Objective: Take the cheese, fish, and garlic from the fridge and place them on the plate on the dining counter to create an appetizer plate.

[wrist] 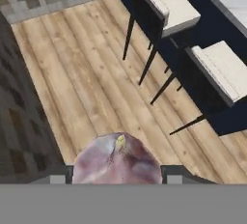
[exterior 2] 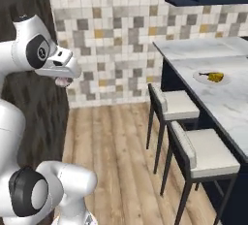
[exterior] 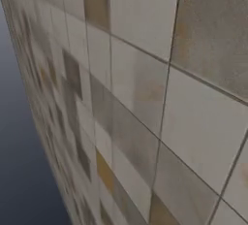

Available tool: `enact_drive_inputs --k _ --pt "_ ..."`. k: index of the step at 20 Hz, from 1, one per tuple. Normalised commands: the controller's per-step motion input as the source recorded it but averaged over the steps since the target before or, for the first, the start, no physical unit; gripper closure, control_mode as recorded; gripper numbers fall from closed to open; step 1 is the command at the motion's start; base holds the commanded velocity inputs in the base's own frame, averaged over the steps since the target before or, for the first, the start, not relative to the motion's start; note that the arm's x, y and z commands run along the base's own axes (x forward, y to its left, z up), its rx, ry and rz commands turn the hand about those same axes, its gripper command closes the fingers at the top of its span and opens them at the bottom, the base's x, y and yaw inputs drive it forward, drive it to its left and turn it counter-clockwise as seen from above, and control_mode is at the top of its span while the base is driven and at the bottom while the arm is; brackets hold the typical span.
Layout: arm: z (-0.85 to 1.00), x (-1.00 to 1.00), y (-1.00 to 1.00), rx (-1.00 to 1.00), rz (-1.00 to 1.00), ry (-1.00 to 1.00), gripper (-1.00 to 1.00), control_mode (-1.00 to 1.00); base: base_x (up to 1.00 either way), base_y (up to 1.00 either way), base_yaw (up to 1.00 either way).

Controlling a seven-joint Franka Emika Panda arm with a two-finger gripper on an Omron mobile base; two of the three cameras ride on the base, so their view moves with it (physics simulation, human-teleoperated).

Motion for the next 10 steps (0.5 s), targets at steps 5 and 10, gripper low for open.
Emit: enact_drive_inputs --k 5,10 --pt "0.0 0.0 0.0 0.0 0.0 0.0 1.0 1.0 1.0 0.55 -0.6" --pt "0.0 0.0 0.0 0.0 0.0 0.0 1.0 1.0 0.84 0.69 -0.61"
